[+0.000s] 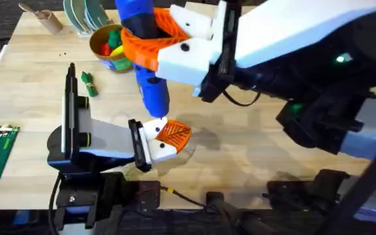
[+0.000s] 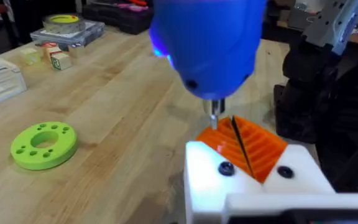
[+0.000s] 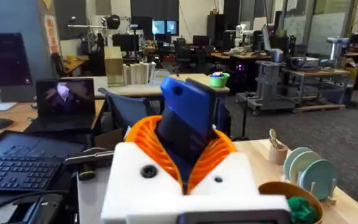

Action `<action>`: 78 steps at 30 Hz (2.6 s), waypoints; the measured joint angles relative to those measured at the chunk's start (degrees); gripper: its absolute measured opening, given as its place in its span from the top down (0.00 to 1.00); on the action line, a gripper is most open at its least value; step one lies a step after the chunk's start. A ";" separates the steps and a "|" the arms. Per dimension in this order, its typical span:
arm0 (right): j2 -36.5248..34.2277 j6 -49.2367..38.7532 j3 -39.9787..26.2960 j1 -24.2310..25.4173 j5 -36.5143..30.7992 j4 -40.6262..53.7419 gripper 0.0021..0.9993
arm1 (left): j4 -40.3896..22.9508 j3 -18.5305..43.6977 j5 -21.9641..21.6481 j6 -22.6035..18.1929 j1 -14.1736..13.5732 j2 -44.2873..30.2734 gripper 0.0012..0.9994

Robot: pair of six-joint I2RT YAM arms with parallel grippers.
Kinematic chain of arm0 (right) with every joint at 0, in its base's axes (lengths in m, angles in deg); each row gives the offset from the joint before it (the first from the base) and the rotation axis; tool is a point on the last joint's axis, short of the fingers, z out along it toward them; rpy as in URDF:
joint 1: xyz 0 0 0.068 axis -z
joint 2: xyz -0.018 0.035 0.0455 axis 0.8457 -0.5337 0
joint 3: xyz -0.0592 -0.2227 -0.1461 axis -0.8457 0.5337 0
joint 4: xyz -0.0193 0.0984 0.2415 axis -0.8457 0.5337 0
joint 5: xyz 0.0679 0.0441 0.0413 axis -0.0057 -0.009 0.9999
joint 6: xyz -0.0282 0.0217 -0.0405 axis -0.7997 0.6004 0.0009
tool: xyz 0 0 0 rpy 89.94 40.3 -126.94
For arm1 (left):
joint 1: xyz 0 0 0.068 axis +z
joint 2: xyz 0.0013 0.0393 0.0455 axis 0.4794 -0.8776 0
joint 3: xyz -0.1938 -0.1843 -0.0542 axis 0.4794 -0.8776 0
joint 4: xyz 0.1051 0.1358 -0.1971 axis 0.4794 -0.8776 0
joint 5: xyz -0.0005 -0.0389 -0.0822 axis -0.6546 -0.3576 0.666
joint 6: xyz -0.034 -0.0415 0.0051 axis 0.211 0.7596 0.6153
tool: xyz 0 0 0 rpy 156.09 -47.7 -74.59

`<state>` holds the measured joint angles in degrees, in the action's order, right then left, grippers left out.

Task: Pick up the gripper from the table and insert it into the empty holder that is missing its gripper. Then pick up a screw, insert it into the mounting hole, and use the screwdriver to tighten it. Finally, clean up the table by picking up the vegetable and placing it into the bucket.

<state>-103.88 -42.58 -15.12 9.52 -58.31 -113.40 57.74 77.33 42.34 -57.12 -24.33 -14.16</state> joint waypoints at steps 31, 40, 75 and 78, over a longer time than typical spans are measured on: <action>-4.16 1.24 0.00 -2.29 0.00 -1.11 0.96 | -0.02 0.00 0.15 0.02 0.00 0.00 1.00; -4.27 1.27 0.00 -2.27 0.00 -3.17 0.96 | -0.04 0.00 0.15 0.02 0.00 0.00 1.00; -4.49 -2.78 0.28 4.12 4.07 -1.49 0.96 | -0.04 0.00 0.15 0.01 0.00 0.00 1.00; -4.49 -12.22 0.28 8.24 0.84 8.39 0.96 | -0.04 0.00 0.15 0.02 0.00 0.00 1.00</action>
<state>-108.37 -54.80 -14.84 17.76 -57.47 -105.01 57.69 77.33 42.49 -57.10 -24.33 -14.16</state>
